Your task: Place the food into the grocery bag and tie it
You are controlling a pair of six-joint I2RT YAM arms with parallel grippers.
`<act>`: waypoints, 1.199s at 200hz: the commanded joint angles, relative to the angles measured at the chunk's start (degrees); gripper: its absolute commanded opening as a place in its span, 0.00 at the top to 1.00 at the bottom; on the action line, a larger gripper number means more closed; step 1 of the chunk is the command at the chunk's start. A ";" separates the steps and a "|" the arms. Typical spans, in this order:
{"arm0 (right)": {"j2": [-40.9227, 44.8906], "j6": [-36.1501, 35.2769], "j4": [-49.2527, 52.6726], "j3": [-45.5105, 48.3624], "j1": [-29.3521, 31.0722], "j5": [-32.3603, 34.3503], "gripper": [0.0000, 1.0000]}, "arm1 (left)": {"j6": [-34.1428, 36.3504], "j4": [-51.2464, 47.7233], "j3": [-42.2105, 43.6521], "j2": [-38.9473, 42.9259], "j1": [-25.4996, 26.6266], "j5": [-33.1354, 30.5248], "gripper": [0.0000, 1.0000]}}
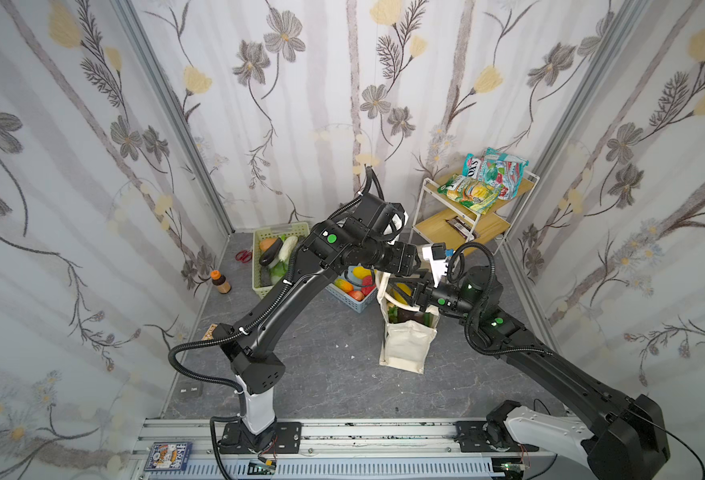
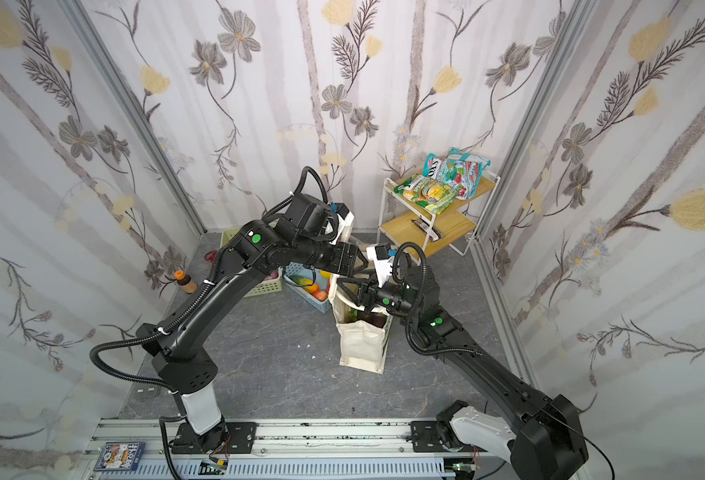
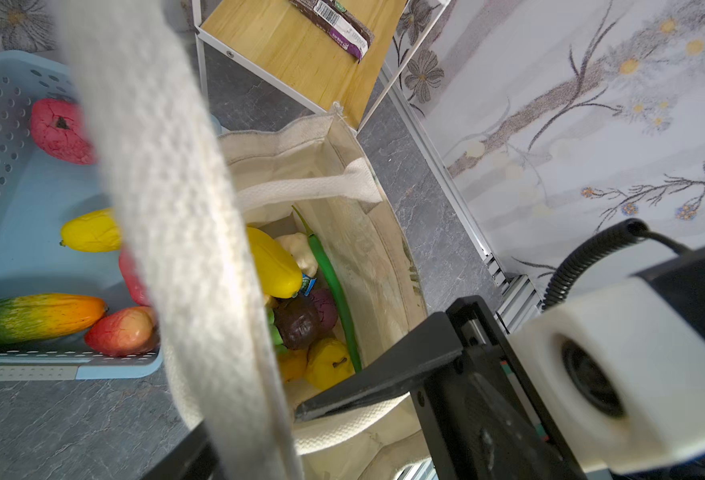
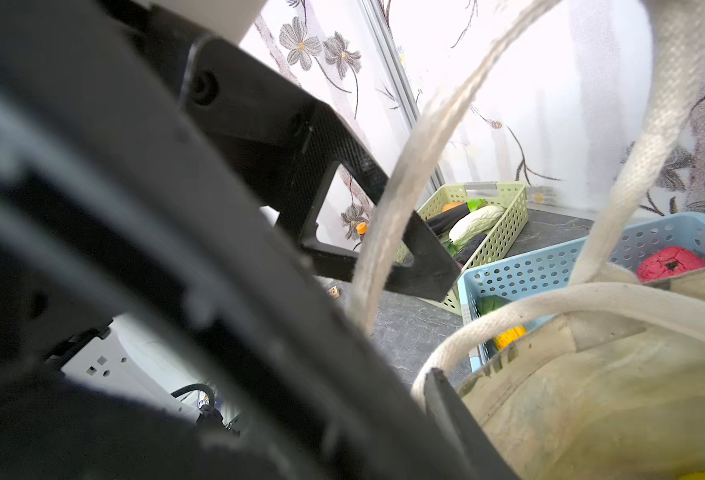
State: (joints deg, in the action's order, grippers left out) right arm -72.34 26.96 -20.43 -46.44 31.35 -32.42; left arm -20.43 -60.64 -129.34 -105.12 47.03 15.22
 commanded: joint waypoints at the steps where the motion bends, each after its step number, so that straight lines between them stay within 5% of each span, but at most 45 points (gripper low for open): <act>1: 1.75 3.20 -4.16 1.97 -1.00 -0.18 0.52 | -2.25 2.89 1.24 1.22 0.00 0.02 0.22; 80: -2.34 2.60 -9.84 0.00 1.34 -1.12 0.45 | -5.68 7.08 4.26 1.70 0.91 1.49 0.22; 125: -3.11 2.06 -8.61 -0.92 1.37 0.79 0.73 | -4.74 6.38 4.36 2.51 0.94 -1.55 0.22; 157: -3.06 1.94 -8.87 -0.40 0.95 2.24 0.81 | -3.83 5.18 3.70 2.63 0.71 -2.63 0.21; 187: -3.04 2.30 -6.94 -0.99 0.19 1.14 0.85 | -4.41 2.60 3.83 3.38 -0.56 -10.14 0.16; 240: -2.13 1.69 -5.06 -0.23 -0.11 2.26 0.85 | -8.53 11.61 17.67 10.82 -4.08 -12.76 0.18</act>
State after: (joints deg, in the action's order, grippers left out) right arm -74.83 29.32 -25.30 -46.57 31.40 -31.31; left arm -26.13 -54.17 -117.19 -97.43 44.03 5.15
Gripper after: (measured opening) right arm 0.149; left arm 0.844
